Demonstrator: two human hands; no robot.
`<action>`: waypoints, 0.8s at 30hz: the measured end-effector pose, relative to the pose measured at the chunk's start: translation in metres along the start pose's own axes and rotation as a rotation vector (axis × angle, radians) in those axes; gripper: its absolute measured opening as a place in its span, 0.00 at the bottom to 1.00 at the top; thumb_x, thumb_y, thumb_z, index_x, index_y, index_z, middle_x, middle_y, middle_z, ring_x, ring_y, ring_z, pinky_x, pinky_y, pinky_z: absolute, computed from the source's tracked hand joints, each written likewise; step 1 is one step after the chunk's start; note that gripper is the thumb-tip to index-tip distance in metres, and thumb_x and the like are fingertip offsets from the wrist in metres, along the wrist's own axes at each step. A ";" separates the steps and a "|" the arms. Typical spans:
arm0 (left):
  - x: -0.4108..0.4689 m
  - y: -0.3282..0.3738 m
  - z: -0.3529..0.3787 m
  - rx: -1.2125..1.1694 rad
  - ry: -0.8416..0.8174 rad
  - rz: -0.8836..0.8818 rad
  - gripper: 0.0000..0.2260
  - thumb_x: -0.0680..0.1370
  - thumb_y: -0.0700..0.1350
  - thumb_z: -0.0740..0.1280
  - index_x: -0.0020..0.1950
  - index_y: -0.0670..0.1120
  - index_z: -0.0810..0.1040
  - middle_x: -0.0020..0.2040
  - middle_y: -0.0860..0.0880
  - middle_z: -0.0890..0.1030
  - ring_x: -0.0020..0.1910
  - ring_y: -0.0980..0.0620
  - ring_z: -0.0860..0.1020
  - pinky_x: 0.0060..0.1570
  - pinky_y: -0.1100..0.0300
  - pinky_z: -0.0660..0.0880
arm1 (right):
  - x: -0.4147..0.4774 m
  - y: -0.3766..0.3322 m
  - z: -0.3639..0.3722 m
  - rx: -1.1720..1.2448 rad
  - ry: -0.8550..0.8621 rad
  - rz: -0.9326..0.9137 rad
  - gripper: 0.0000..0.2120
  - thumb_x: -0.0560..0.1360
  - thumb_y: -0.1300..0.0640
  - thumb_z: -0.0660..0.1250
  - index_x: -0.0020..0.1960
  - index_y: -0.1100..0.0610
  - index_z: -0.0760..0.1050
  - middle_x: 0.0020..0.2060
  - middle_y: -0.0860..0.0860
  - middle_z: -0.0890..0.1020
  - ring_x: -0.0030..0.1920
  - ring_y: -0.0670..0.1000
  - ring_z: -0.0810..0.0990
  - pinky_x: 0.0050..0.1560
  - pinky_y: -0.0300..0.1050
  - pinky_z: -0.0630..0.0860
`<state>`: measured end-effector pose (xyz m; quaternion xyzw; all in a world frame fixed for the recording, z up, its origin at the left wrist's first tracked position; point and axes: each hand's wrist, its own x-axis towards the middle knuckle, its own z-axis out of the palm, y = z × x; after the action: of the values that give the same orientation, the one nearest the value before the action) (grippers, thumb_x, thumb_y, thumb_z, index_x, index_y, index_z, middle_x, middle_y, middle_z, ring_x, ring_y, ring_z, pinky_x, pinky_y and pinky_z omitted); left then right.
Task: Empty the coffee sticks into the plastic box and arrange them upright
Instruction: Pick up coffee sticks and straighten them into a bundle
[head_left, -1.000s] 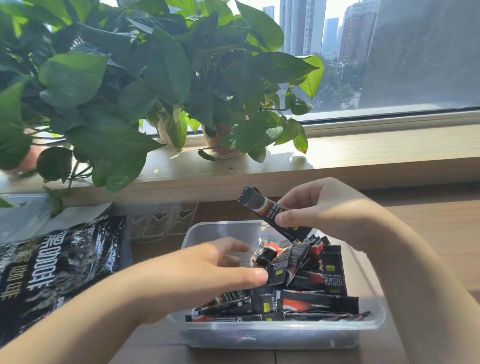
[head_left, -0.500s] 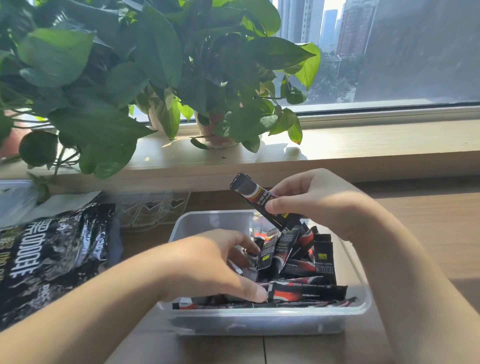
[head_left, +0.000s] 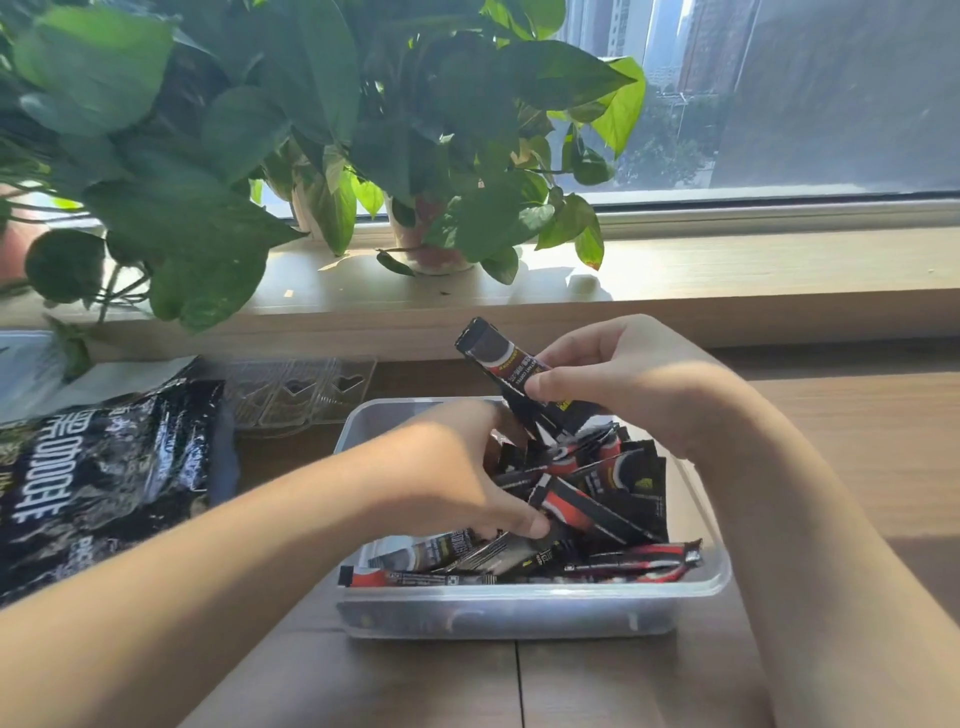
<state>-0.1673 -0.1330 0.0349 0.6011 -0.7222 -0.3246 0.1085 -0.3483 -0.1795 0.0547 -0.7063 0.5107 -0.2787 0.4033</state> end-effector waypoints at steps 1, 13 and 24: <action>-0.003 0.000 -0.001 0.025 0.009 -0.012 0.26 0.64 0.55 0.81 0.58 0.56 0.75 0.48 0.57 0.84 0.45 0.57 0.83 0.53 0.56 0.80 | 0.000 0.000 0.000 -0.001 0.004 -0.001 0.05 0.68 0.47 0.78 0.42 0.45 0.86 0.40 0.46 0.88 0.48 0.54 0.86 0.58 0.53 0.79; -0.046 -0.023 -0.049 0.254 0.149 0.082 0.04 0.74 0.52 0.74 0.42 0.53 0.86 0.36 0.60 0.85 0.37 0.62 0.82 0.42 0.60 0.80 | -0.001 -0.002 0.000 0.013 0.028 0.003 0.05 0.66 0.46 0.78 0.41 0.42 0.86 0.39 0.45 0.87 0.44 0.51 0.84 0.58 0.56 0.78; -0.033 -0.089 -0.026 -0.070 0.535 0.440 0.14 0.73 0.54 0.72 0.57 0.53 0.83 0.60 0.60 0.81 0.66 0.56 0.75 0.67 0.60 0.69 | -0.004 -0.009 0.008 0.010 0.003 0.018 0.05 0.66 0.48 0.78 0.42 0.44 0.86 0.38 0.45 0.87 0.41 0.50 0.84 0.50 0.48 0.75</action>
<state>-0.0737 -0.1166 0.0098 0.4906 -0.7690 -0.1490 0.3817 -0.3388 -0.1720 0.0590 -0.6993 0.5163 -0.2784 0.4085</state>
